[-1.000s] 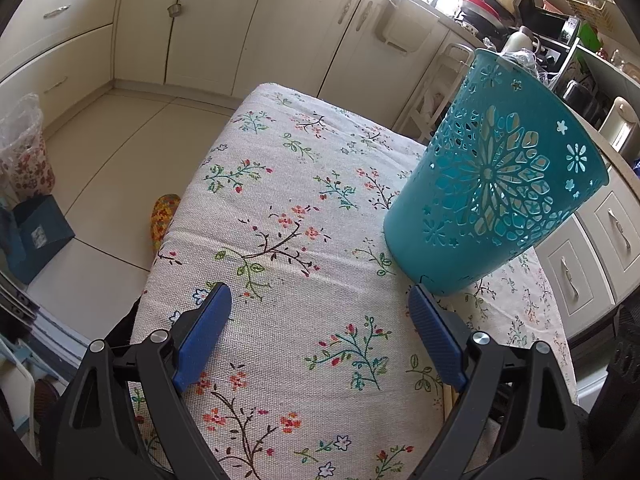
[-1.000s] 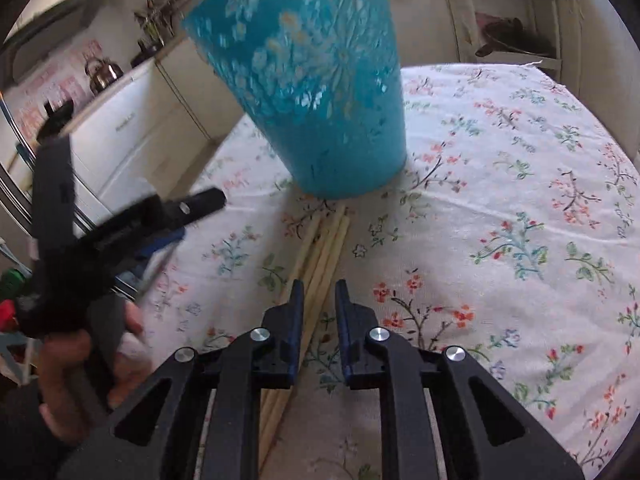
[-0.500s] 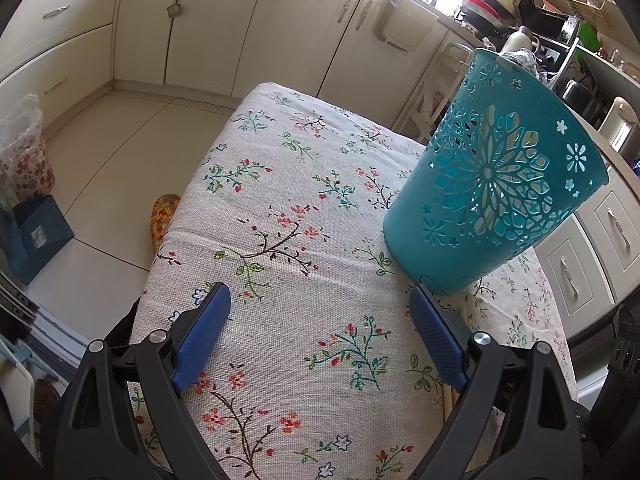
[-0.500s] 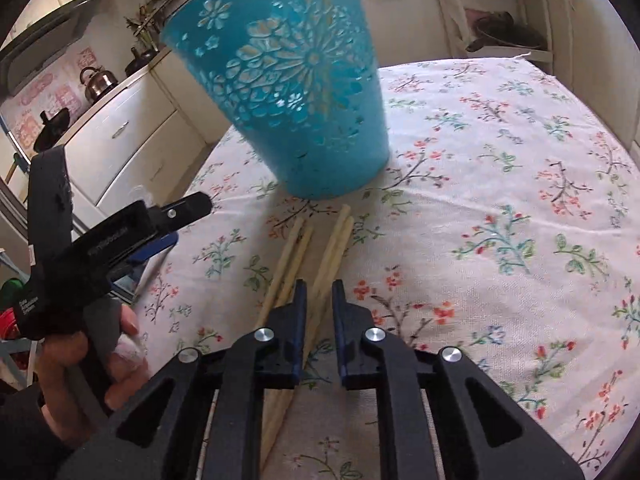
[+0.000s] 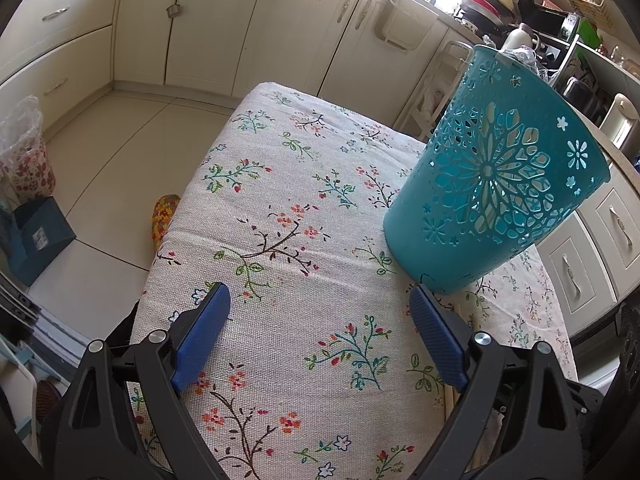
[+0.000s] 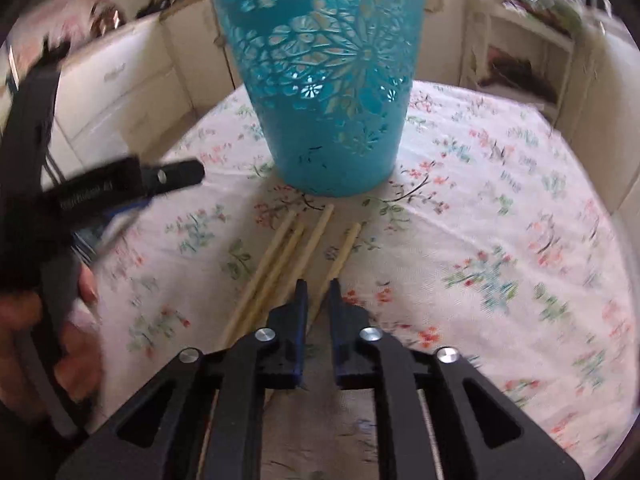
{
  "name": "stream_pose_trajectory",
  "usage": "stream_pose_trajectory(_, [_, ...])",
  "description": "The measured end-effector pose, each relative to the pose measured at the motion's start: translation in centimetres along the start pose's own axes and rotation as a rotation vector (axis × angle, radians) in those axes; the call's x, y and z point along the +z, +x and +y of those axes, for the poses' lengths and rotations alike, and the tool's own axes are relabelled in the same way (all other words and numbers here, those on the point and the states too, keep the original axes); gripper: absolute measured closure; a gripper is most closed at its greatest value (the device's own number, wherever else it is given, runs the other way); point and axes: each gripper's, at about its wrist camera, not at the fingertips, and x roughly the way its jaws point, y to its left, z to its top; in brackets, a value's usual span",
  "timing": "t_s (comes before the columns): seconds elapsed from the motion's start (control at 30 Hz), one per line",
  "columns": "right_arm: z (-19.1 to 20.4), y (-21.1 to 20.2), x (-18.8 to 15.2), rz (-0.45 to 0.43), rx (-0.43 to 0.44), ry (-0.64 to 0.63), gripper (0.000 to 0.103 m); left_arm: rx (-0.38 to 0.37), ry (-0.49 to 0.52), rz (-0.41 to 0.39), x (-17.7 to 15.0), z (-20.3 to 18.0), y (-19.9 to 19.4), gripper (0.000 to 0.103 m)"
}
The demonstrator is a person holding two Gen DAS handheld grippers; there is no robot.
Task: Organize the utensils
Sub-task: 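Move the open right gripper back to the sticks beside the cup, then lower the left gripper to the sticks and close on one stick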
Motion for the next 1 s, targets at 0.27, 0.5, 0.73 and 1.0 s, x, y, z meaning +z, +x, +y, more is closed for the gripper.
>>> stream_pose_trajectory(0.27, [-2.3, -0.4, -0.6, 0.003, 0.089, 0.114, 0.094, 0.037, 0.156, 0.084, -1.5, -4.1, -0.3, 0.015])
stream_pose_trajectory(0.5, [-2.9, -0.7, -1.1, 0.013, 0.121, 0.149, 0.094, 0.101, 0.284, 0.118, -3.0, -8.0, 0.4, 0.020])
stream_pose_trajectory(0.73, [-2.9, -0.8, -1.2, 0.010, 0.130, 0.154, 0.094, 0.156, 0.361, 0.145, -3.8, -9.3, 1.2, 0.030])
stream_pose_trajectory(1.0, [-2.7, -0.7, -1.3, -0.010, 0.117, 0.135, 0.094, 0.116, 0.384, 0.151, -3.1, -9.9, 1.2, 0.085])
